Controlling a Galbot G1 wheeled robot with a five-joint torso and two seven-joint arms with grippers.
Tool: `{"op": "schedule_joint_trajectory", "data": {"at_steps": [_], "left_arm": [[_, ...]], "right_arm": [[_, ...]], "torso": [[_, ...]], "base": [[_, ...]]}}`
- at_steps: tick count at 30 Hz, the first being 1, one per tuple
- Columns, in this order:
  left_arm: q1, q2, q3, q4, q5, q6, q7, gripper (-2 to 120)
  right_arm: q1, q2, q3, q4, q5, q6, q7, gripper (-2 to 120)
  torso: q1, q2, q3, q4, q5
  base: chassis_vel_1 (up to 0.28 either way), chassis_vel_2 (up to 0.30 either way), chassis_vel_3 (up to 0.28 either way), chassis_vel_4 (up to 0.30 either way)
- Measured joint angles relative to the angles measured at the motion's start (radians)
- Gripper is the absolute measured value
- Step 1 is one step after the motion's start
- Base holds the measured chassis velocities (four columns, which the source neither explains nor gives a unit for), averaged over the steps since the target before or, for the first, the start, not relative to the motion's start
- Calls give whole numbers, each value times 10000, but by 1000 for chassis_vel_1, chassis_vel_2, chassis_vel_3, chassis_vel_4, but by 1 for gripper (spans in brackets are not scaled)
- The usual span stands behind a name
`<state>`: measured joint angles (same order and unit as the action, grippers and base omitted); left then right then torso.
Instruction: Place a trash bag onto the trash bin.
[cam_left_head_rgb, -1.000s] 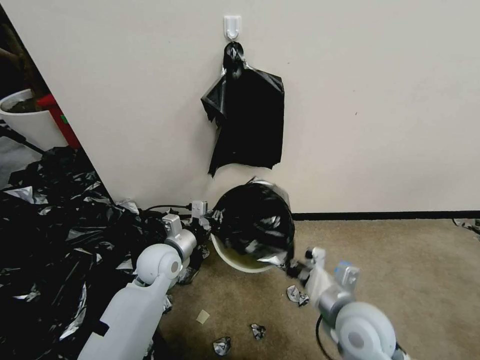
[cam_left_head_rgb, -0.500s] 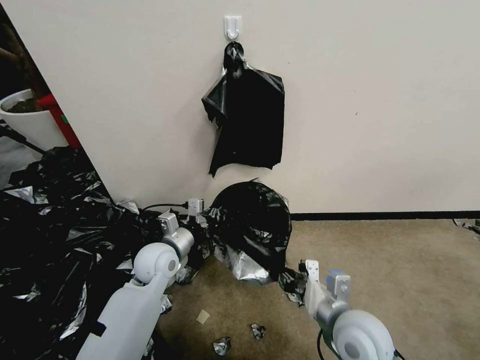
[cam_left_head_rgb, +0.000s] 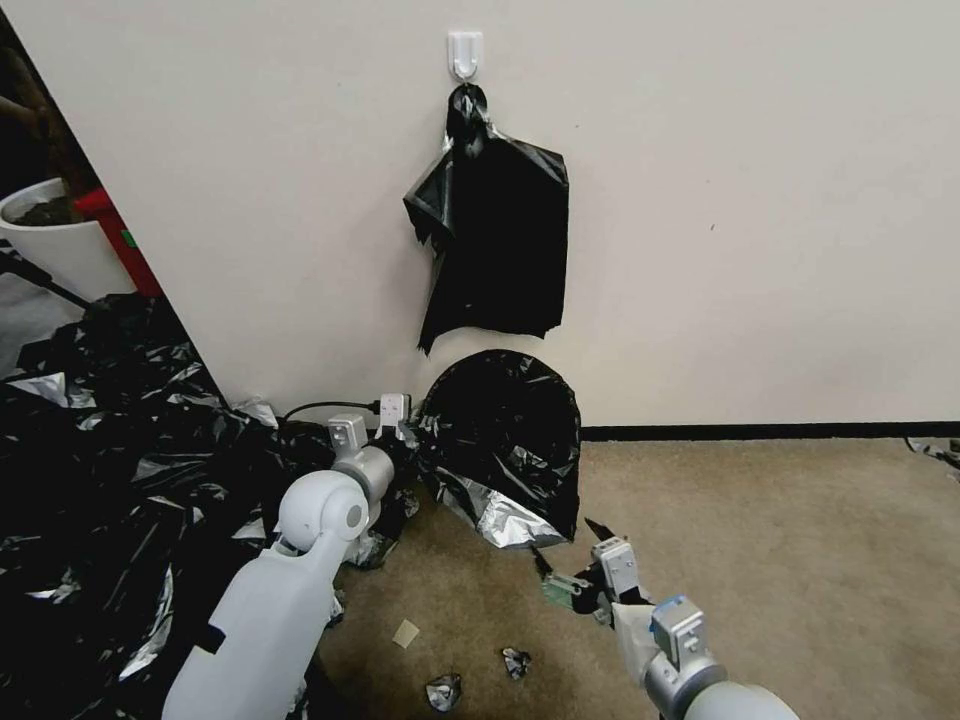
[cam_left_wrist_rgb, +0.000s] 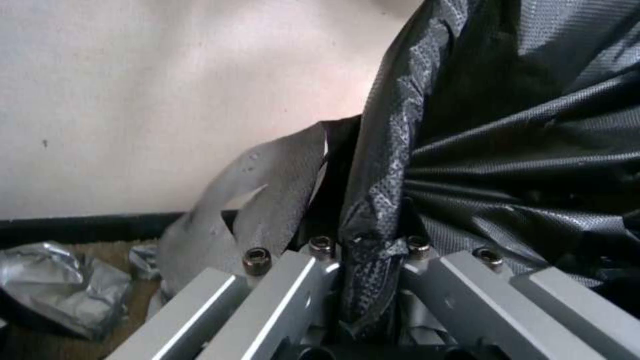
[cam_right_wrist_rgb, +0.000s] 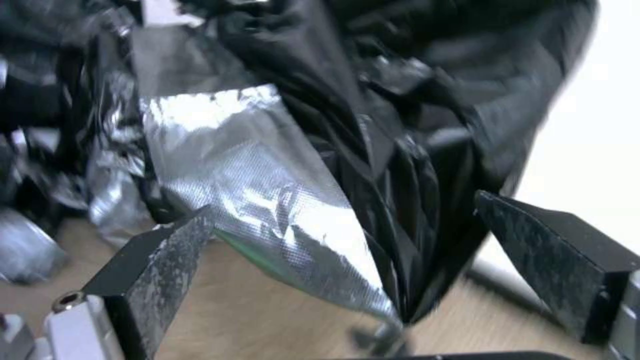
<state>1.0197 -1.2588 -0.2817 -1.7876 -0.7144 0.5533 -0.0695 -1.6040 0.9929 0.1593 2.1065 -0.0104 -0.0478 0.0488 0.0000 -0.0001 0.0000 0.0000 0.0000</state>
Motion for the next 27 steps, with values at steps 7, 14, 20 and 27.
{"op": "schedule_joint_trajectory", "data": {"at_steps": [7,14,20,27], "left_arm": [[134,-13,-124,-341,-360,198,-240,3],[251,18,-239,-565,-523,272,-369,3],[258,22,-265,-570,-529,292,-425,3],[308,-18,-235,-620,-517,309,-443,3]], "right_arm": [[234,360,97,-944,-2608,967,-201,89],[338,568,57,-1111,-2955,1743,-107,65],[319,654,-86,-1251,-2842,3069,-478,42],[608,831,-144,-1629,-2379,3584,-1003,14]], "torso": [[0,0,0,0,0],[0,0,0,0,-1],[0,0,0,-1,-1],[0,1,0,0,2]], "base": [[0,0,0,0],[0,0,0,0],[0,0,0,0],[0,0,0,0]]}}
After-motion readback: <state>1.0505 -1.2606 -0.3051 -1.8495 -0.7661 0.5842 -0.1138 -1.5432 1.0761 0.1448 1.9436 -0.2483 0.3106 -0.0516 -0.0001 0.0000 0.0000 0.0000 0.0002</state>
